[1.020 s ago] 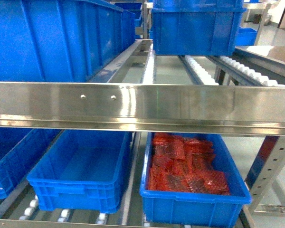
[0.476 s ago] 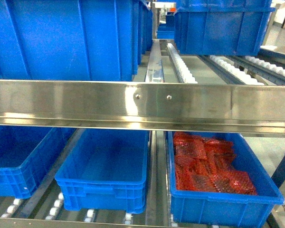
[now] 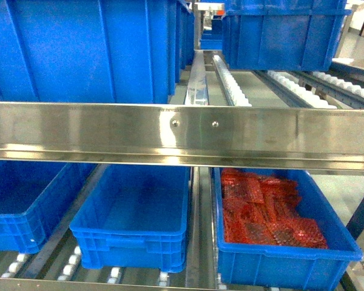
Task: Pick blue part to blue bin on bottom shelf
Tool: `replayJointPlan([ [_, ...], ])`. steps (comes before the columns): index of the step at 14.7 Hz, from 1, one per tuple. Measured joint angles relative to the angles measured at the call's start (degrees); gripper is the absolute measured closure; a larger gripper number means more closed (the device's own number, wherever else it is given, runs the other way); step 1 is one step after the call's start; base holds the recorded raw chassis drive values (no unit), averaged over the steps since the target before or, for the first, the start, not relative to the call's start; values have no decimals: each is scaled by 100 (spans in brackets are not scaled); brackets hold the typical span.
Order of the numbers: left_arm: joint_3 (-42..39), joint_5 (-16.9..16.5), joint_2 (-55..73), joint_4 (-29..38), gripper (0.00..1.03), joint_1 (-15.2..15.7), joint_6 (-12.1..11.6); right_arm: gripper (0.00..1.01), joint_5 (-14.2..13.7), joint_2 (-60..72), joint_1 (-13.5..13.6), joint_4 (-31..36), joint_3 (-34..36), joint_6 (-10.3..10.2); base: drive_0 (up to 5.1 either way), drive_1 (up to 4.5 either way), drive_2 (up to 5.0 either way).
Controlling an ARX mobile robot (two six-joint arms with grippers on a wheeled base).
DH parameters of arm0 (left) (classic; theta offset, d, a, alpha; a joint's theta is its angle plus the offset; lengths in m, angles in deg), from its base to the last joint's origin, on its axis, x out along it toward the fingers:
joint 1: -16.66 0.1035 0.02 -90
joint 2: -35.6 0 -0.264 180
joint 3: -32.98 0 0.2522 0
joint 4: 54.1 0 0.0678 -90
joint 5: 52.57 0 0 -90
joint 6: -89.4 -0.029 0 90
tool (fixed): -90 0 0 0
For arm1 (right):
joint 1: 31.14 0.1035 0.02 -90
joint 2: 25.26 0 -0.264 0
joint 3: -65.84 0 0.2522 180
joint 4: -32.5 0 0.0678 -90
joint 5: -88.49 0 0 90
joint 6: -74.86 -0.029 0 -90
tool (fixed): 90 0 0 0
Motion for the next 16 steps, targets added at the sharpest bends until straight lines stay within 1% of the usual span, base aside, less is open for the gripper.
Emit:
replayJointPlan([
  [16, 0, 0, 0, 7, 60, 0, 0, 3, -15, 0, 0, 9, 0, 0, 0, 0, 0],
])
